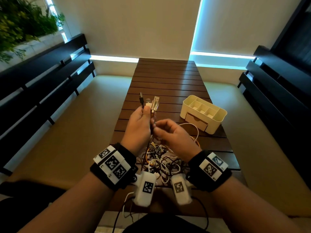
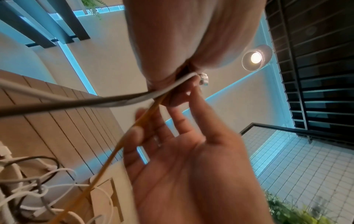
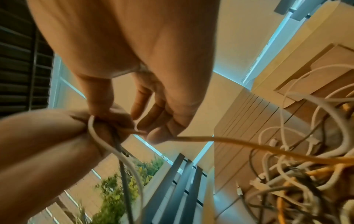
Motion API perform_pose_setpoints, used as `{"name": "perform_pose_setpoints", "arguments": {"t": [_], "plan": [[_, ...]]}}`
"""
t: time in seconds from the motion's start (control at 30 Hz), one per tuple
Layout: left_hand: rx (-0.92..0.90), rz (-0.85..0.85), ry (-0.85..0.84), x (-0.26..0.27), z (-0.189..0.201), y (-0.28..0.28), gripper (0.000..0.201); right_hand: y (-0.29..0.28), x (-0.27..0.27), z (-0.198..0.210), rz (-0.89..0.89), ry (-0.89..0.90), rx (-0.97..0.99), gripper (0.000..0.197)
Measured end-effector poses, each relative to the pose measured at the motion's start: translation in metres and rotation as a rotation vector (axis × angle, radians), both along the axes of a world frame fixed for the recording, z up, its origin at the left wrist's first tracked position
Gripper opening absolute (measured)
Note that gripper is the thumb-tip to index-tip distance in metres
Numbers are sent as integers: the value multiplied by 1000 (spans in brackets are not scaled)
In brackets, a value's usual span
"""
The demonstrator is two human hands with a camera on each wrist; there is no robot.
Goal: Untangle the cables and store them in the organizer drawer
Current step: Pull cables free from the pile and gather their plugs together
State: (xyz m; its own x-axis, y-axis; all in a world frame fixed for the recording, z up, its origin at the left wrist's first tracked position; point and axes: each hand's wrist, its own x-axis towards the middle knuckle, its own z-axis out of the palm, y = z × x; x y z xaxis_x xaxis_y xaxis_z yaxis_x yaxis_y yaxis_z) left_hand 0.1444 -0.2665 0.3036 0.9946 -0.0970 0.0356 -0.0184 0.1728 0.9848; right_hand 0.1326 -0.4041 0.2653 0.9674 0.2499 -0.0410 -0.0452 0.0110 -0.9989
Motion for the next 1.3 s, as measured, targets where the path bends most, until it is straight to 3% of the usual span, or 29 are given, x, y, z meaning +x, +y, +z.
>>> {"name": "perform_pose_setpoints", "arguments": {"t": [0.1,0.4,0.53,0.8,0.93,1.1,1.23,1.3], "plan": [[-137,-27,24,5,9,5,29,3,-4,-16,74,-59,-226,10],[-245,-64,90,12,6,24,34,-16,7,-10,28,-365,-798,23],[-302,-74,89,13,10,26,32,-21,7,-2,115,-203,-641,20],[-386,-105,106,8,9,25,29,-20,1,-13,198,-146,-548,23],[-253,-127,29,11,8,34,27,-27,0,-9,118,-151,-464,15],[-123,-110,-6,15,8,49,17,-37,1,-18,32,-134,-573,10],[285,-172,7,11,-4,44,28,-30,0,-6,-68,-205,-485,12],[396,-223,-32,5,-11,36,28,-23,3,7,-103,-281,-464,11]]}}
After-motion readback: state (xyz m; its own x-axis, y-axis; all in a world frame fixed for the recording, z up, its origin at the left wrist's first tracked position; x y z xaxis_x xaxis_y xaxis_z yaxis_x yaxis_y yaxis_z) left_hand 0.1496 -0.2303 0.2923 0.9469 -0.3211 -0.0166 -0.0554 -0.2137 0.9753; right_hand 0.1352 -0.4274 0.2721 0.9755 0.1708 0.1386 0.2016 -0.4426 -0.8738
